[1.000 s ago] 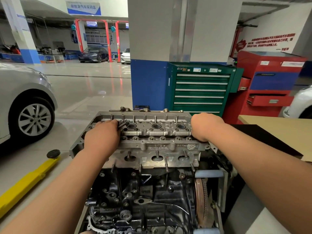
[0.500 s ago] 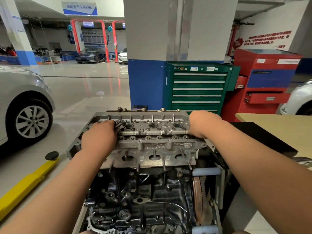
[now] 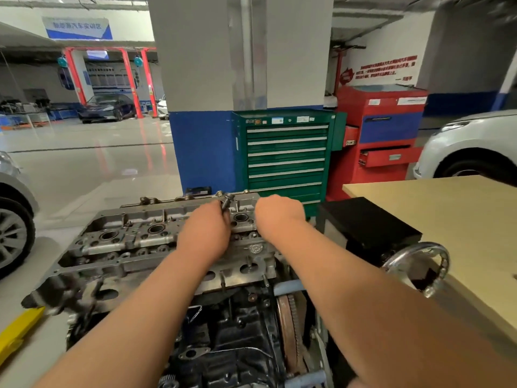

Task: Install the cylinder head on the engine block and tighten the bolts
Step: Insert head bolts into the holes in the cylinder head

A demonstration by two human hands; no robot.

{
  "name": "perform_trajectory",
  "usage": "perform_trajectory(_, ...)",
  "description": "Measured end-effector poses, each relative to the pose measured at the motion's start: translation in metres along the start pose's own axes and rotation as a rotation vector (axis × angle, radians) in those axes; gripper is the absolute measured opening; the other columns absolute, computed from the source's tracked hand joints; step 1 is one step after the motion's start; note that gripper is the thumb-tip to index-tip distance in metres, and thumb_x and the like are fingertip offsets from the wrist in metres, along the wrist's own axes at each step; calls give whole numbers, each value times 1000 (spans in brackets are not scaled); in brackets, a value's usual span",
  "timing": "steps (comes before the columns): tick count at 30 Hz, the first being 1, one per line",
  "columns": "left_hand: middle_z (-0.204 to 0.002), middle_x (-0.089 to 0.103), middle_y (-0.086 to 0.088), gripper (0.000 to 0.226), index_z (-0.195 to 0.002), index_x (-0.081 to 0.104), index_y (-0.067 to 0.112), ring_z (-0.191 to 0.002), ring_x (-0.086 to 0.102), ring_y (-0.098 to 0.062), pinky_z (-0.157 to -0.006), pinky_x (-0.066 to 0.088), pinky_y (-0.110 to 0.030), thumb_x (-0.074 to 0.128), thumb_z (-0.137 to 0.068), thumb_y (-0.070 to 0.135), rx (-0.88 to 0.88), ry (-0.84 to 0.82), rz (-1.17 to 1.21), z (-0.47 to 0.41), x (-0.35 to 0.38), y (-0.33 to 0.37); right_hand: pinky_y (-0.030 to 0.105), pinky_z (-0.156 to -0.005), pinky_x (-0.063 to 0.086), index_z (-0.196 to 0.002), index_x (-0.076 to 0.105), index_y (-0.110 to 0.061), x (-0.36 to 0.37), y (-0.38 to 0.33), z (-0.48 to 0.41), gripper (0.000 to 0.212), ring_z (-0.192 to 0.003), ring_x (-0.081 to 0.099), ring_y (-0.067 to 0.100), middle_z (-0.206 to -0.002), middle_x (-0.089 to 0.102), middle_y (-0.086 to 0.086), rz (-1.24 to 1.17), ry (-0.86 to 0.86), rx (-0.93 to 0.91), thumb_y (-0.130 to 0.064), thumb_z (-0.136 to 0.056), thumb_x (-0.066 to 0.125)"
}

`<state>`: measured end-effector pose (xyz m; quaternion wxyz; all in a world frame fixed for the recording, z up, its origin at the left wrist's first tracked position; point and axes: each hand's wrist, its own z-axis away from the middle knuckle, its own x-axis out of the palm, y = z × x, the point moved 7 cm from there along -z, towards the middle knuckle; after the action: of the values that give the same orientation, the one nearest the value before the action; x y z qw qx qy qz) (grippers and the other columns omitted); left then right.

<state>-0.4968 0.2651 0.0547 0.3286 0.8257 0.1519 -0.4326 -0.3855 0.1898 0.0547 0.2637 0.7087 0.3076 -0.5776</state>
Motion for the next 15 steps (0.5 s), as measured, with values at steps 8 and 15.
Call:
perform_trajectory(8,-62,45,0,32,-66,42,19,-55,44,-19,-52,29,-32,44,-98,24,268,-129,78,-2,48,132,36,-76,47,-104,60,-5,26,190,27,22,-95,61,35,-110,64,17,-390,11,405,-19,-93,47)
perform_trajectory(15,-85,54,-6,21,-78,44,18,-82,55,-28,-67,38,-32,46,-97,25,506,-355,77,46,126,264,34,-78,45,-112,56,-10,36,365,101,25,-102,59,32,-113,61,12,-297,276,767,-12,-89,46)
